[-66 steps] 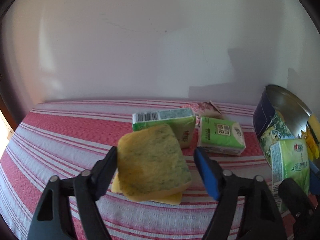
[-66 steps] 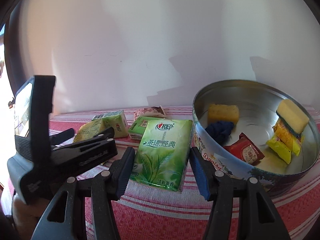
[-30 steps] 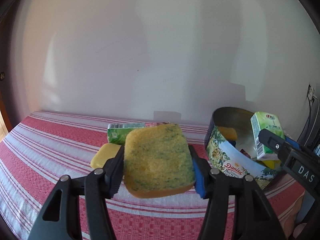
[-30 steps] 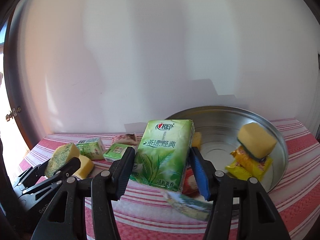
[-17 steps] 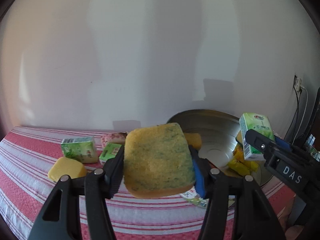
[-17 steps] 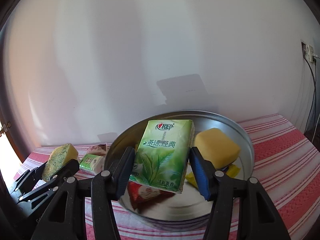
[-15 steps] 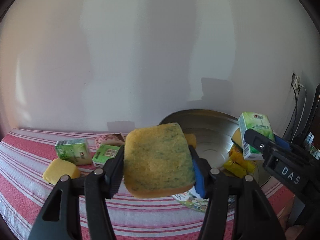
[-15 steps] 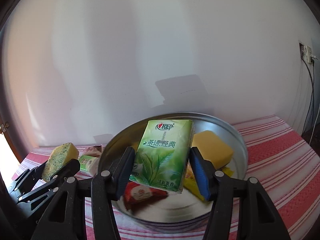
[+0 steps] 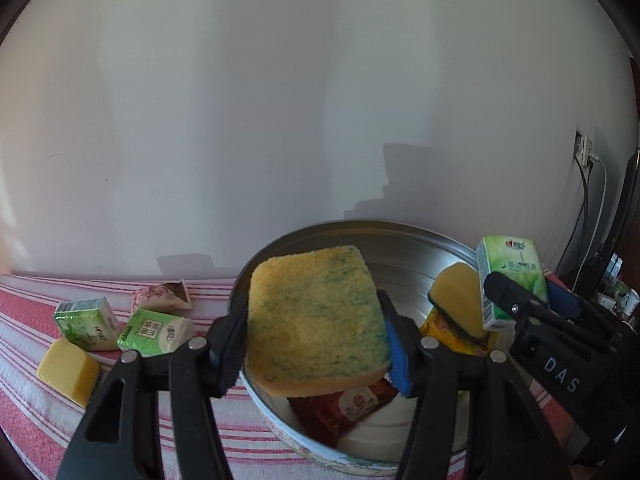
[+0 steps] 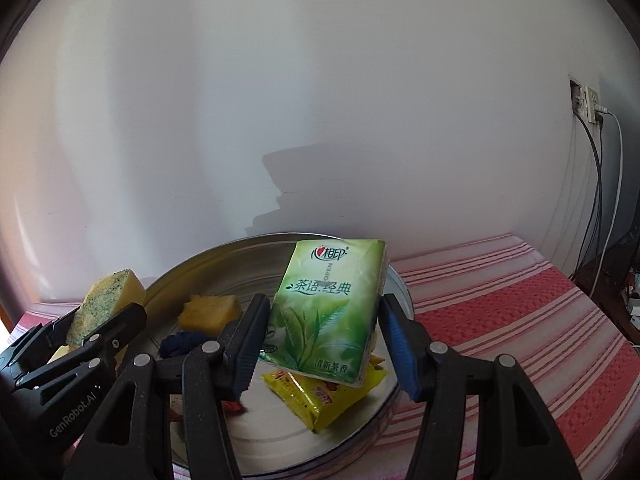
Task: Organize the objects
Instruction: 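Carry the tissue packet and speckled sponge over the tin, then open both tools to release the packet and sponge into the tin, then withdraw both tools from the tin toward the remaining items, then grasp the yellow sponge with the left tool while the right tool grasps a green tissue packet, then lift the yellow sponge and tissue packet toward the tin, then carry the yellow sponge and green tissue packet over the open tin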
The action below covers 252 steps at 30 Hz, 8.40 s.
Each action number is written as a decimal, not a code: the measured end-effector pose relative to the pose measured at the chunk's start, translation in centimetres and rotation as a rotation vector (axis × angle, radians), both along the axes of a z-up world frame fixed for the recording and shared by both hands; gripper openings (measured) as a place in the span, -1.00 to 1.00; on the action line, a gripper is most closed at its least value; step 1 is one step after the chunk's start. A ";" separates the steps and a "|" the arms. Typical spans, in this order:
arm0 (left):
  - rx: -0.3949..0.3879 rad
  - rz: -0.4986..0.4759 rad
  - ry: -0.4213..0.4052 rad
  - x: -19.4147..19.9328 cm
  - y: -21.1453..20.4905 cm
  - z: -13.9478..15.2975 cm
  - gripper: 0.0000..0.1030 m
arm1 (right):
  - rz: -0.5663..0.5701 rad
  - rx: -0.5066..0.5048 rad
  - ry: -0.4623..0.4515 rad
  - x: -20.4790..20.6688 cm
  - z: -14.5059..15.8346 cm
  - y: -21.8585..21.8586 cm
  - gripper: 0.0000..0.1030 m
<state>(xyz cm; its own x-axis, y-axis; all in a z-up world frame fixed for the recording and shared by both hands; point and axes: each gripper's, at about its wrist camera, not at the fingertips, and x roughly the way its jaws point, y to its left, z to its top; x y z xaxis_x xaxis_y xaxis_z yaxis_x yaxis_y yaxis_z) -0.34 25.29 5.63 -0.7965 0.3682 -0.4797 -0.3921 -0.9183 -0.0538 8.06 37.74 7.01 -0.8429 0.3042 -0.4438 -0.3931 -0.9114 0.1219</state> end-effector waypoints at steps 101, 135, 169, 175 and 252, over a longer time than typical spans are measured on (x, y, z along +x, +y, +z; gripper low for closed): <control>-0.052 0.313 0.003 2.0 -15.5 -1.8 0.99 | 0.029 0.084 0.188 3.8 0.7 -7.9 0.73; -0.083 0.271 -0.256 -5.8 -22.5 -5.0 0.99 | 0.232 -0.056 0.069 -0.4 -0.6 -20.9 0.73; -0.024 0.460 -0.155 -5.9 -28.7 -3.8 0.35 | 0.187 -0.218 -0.255 -13.3 -4.6 -21.8 0.71; -0.044 0.475 -0.169 -6.6 -28.8 -4.4 0.35 | 0.157 -0.228 -0.318 -16.2 -5.3 -21.4 0.67; -0.094 0.358 0.022 0.1 -21.3 -2.1 0.35 | 0.177 0.156 0.040 0.0 -0.7 -23.8 0.39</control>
<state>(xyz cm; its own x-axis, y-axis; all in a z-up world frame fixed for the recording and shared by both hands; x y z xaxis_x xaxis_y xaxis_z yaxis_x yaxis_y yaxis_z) -0.29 3.96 3.49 -0.8772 0.0193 -0.4798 -0.0450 -0.9981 0.0421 8.06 13.97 6.32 -0.9053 0.2119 -0.3681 -0.2228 -0.9748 -0.0132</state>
